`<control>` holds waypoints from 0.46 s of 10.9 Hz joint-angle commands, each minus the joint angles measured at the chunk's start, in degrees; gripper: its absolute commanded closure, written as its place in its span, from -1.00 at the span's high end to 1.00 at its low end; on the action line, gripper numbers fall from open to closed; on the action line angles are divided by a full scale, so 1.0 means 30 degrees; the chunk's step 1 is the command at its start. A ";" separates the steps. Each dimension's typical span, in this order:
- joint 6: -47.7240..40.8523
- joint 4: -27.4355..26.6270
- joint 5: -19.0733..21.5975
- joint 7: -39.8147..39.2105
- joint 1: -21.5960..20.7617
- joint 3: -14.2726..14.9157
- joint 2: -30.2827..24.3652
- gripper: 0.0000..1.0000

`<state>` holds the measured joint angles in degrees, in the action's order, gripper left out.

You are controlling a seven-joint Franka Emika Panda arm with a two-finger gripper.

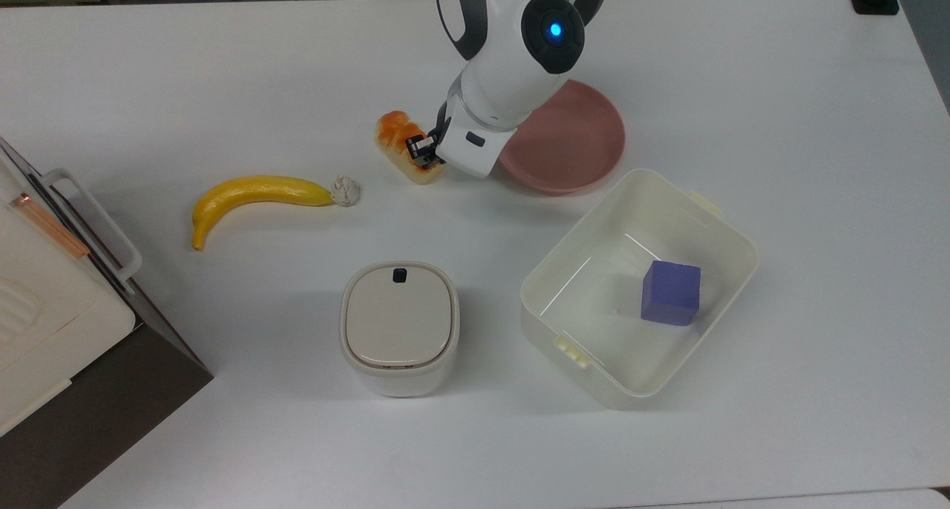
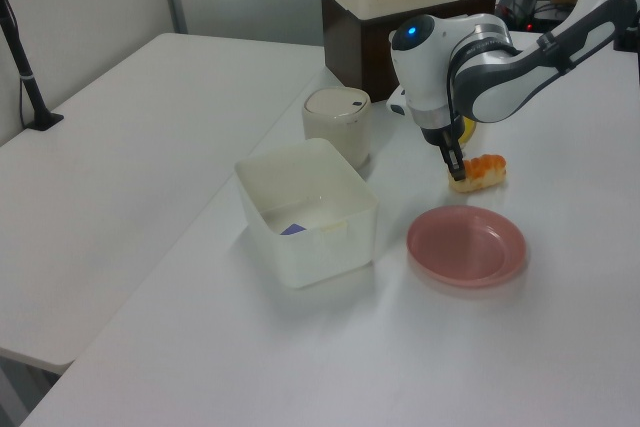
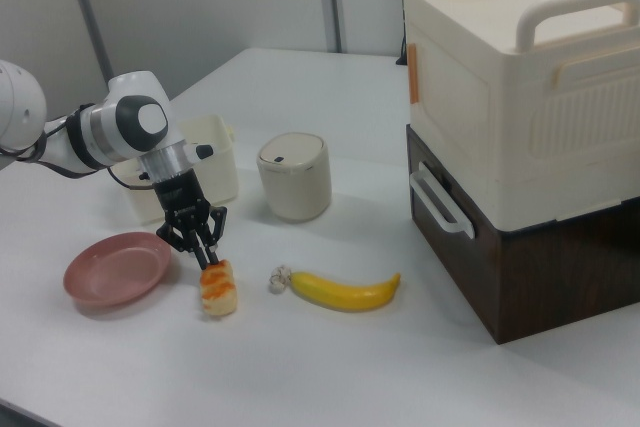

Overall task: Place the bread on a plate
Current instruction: 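Close the gripper on the orange-topped bread piece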

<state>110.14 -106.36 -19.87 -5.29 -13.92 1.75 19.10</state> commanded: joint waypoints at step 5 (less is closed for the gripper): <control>-0.0065 0.0473 -0.0233 0.0589 -0.0106 0.0206 -0.0448 -1.00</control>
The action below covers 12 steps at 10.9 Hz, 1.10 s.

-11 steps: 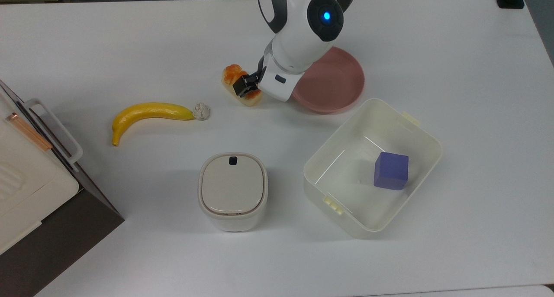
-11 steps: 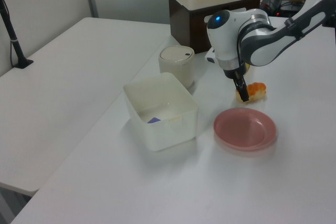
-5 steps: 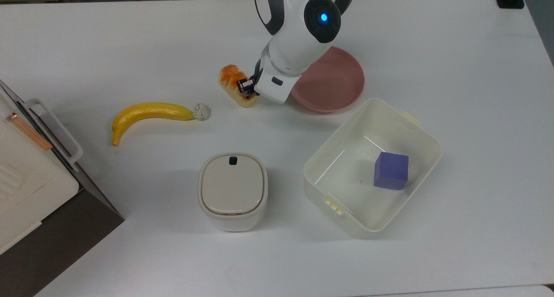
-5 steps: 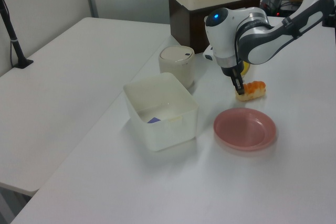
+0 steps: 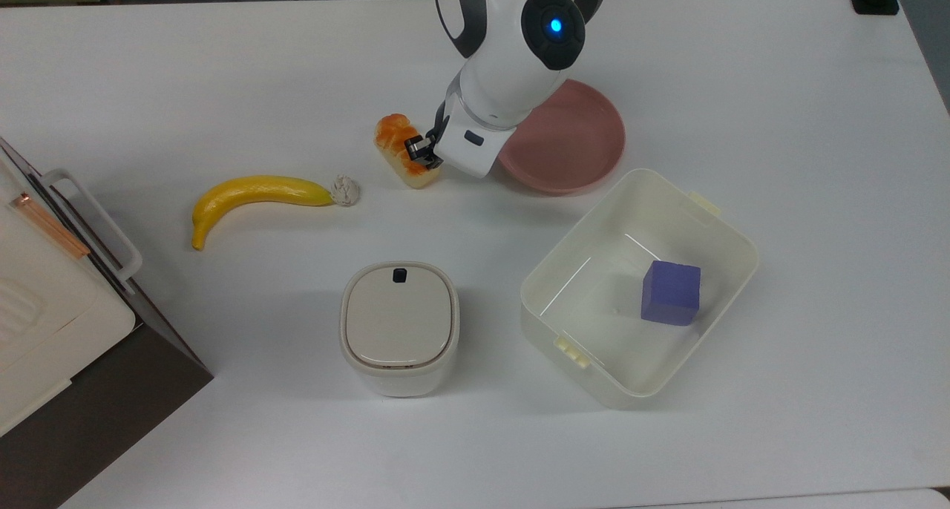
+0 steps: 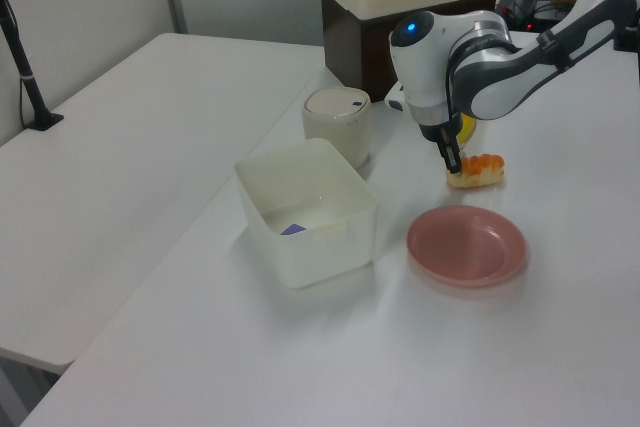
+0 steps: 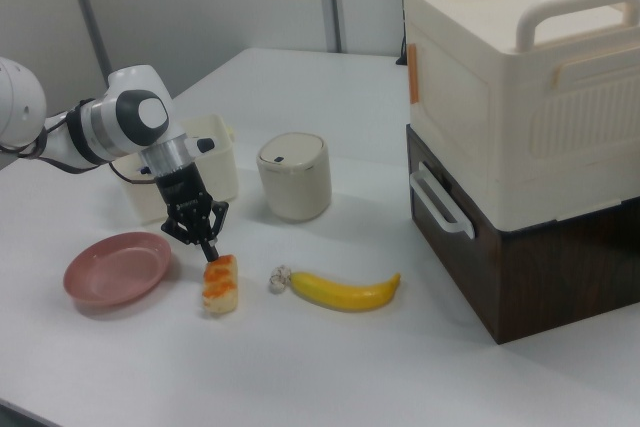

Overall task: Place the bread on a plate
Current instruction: 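Close the gripper on the orange-topped bread piece, then lift the bread and carry it over the pink plate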

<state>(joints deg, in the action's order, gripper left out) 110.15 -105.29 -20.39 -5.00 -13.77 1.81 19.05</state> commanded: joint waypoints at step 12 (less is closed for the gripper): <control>-0.4750 0.3658 0.6445 0.4034 -0.1062 -0.1186 -0.1486 -1.00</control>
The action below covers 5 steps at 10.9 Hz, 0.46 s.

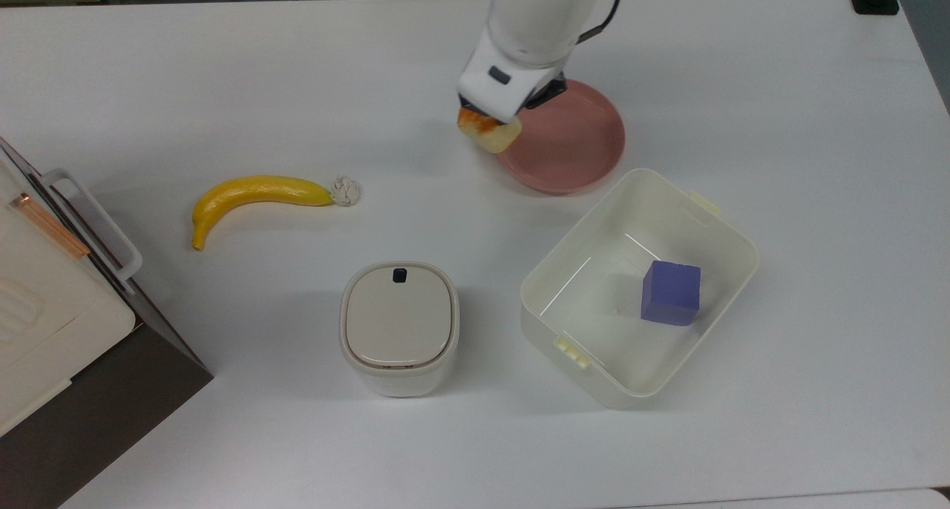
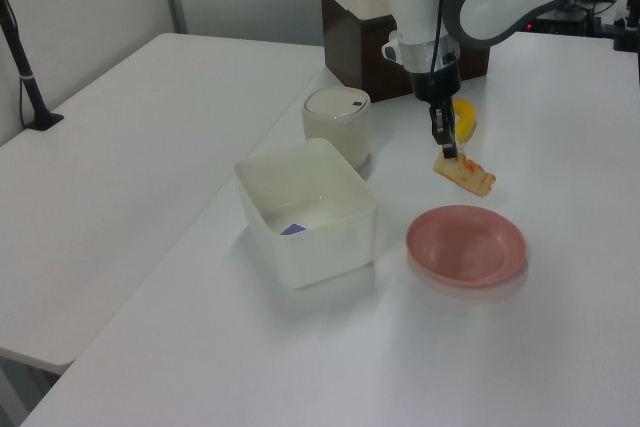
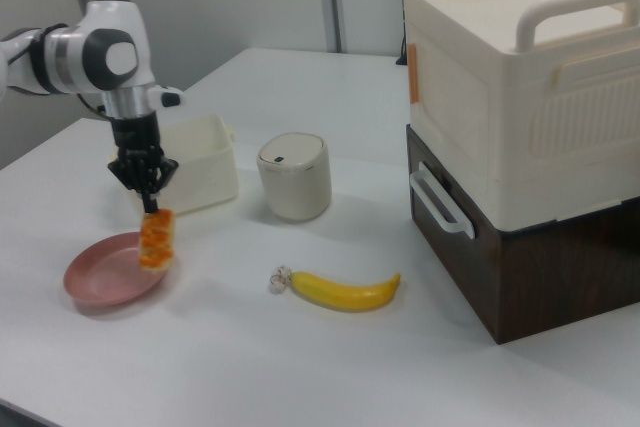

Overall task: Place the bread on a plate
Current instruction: 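Lift the bread and carry it over the pink plate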

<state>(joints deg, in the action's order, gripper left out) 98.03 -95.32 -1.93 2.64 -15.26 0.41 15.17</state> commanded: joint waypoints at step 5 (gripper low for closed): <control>-0.0627 0.0074 -0.0261 0.2752 -0.1301 -0.2334 0.0654 0.29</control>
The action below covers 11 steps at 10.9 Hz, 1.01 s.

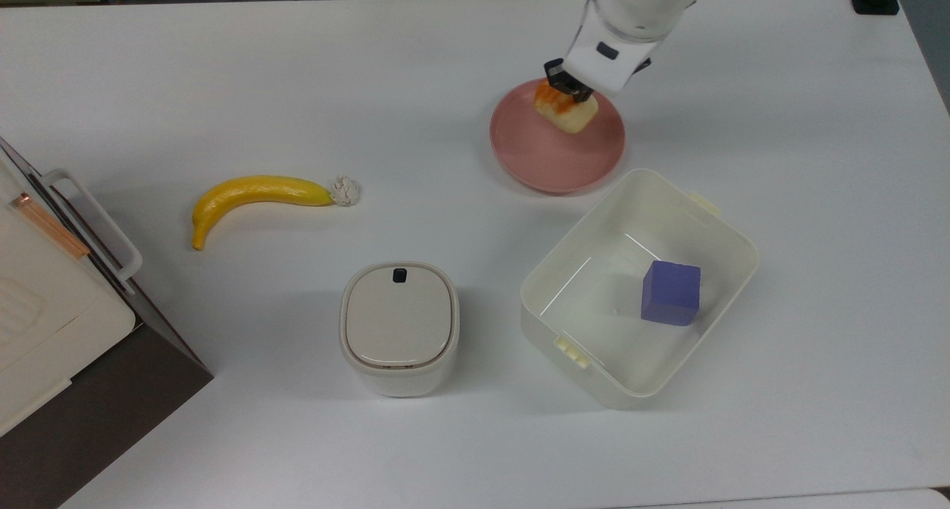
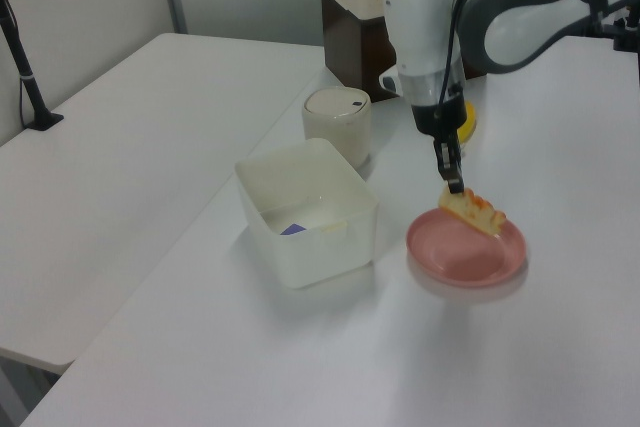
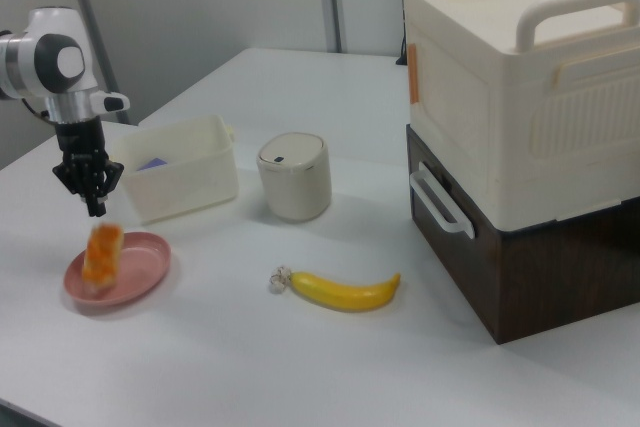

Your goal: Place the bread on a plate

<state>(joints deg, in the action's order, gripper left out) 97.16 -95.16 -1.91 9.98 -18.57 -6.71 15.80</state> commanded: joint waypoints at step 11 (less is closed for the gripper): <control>-0.1598 0.2743 -0.1357 0.0896 0.1591 0.7387 -0.3300 1.00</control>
<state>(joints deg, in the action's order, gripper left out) 94.81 -87.11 -7.32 13.79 -12.85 11.08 9.50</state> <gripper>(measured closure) 0.000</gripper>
